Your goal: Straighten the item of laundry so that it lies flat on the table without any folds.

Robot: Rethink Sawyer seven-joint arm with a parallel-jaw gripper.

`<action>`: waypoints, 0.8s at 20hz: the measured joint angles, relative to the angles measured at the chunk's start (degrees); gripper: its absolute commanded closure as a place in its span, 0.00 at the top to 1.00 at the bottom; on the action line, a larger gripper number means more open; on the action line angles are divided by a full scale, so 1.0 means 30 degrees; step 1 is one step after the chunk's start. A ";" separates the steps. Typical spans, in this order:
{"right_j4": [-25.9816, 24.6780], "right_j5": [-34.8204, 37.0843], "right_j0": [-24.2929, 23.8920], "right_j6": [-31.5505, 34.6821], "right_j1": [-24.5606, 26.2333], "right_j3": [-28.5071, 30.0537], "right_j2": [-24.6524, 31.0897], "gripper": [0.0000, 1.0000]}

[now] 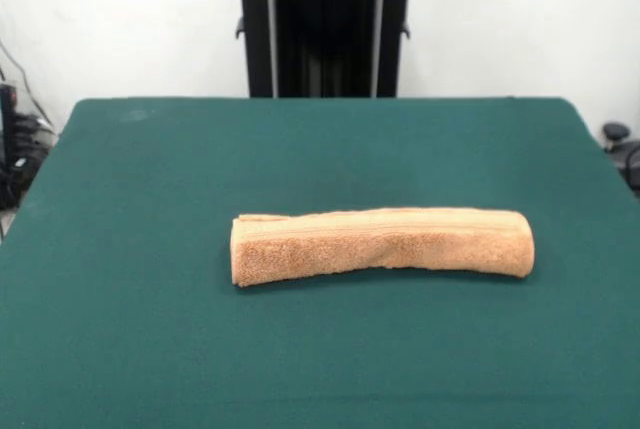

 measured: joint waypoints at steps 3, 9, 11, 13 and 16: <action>0.0163 0.0000 0.0018 0.0004 -0.0094 0.0000 -0.0193 1.00; 0.0460 0.0430 0.0322 0.0008 -0.1273 0.0008 -0.0721 1.00; 0.0421 0.1478 0.1008 0.0040 -0.2341 0.0014 -0.1199 1.00; 0.0385 0.3461 0.2130 0.0194 -0.3932 0.0011 -0.1810 1.00; 0.0179 0.6605 0.3994 0.0805 -0.6122 -0.0230 -0.2536 1.00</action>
